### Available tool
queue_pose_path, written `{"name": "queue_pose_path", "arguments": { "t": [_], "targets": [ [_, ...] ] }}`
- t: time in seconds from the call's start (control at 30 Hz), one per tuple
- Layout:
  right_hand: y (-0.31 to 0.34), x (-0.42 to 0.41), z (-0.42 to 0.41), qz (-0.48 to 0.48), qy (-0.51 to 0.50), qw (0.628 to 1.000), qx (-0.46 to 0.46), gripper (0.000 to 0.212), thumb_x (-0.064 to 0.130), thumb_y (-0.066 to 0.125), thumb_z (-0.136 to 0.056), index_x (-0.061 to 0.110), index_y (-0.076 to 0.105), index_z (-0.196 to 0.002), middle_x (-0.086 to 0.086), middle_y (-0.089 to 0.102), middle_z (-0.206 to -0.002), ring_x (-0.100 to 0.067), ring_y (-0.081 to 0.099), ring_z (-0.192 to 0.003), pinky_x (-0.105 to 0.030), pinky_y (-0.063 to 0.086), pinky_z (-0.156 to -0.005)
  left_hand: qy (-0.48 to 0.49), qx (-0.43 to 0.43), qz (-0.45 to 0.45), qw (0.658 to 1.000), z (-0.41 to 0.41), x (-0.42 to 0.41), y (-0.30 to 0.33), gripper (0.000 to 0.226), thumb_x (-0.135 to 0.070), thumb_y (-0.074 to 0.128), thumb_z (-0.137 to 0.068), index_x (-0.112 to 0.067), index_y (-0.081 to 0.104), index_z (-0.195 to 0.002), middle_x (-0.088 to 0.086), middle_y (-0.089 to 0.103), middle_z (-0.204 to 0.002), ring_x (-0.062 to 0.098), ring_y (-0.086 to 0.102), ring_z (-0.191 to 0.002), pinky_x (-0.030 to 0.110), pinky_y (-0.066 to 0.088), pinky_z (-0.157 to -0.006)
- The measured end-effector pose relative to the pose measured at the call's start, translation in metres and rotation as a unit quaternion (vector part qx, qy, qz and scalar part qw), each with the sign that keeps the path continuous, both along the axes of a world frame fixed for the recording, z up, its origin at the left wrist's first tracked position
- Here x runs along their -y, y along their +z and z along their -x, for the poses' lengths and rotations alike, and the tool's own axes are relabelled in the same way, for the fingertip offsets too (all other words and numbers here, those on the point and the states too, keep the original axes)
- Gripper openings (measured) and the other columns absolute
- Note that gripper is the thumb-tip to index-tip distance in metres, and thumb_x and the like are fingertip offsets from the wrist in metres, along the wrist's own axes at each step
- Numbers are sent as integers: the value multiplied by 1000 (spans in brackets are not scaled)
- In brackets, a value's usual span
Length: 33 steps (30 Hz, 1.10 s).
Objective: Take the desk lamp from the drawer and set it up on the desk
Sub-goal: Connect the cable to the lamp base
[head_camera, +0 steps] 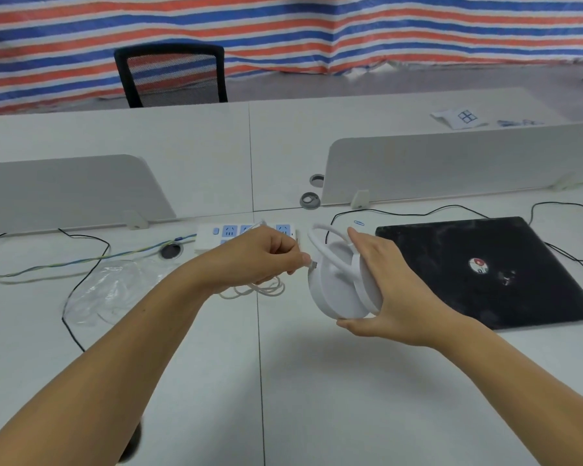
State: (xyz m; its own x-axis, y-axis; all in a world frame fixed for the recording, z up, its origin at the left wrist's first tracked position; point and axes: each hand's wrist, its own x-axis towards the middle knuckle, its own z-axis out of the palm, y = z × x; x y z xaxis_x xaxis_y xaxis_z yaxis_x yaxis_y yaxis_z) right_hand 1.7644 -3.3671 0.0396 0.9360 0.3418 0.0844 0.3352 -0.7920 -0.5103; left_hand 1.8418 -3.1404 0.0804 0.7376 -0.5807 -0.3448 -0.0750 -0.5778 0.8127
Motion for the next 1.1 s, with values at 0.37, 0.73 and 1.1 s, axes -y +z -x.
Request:
{"name": "queue_pose_path", "arguments": {
  "t": [0.37, 0.73, 1.1],
  "targets": [
    [-5, -2, 3, 19, 18, 1000, -12, 115, 53, 78, -67, 38, -10, -140, 23, 13, -136, -7, 16, -130, -25, 27, -107, -31, -6, -24, 999, 1, 7, -5, 45, -32, 54, -91, -26, 47, -47, -4, 32, -50, 13, 25, -47, 27, 24, -51],
    [-62, 8, -41, 161, 28, 983, -82, 110, 57, 68, -72, 21, 2, -152, 2, 21, -151, -19, 19, -137, -38, 29, -111, 44, 99, -126, 986, -7, 5, -76, 19, -30, 42, -98, -21, 58, -104, -4, 57, -97, 11, 52, -84, 21, 41, -69],
    [-154, 32, -53, 236, 82, 956, -153, 105, 57, 65, -71, 17, 9, -152, -3, 29, -149, -24, 28, -136, -40, 28, -112, 50, 169, -130, 976, 21, 1, -155, 22, -17, 44, -96, -16, 65, -102, -7, 49, -87, 10, 46, -82, 20, 39, -72]
  ]
}}
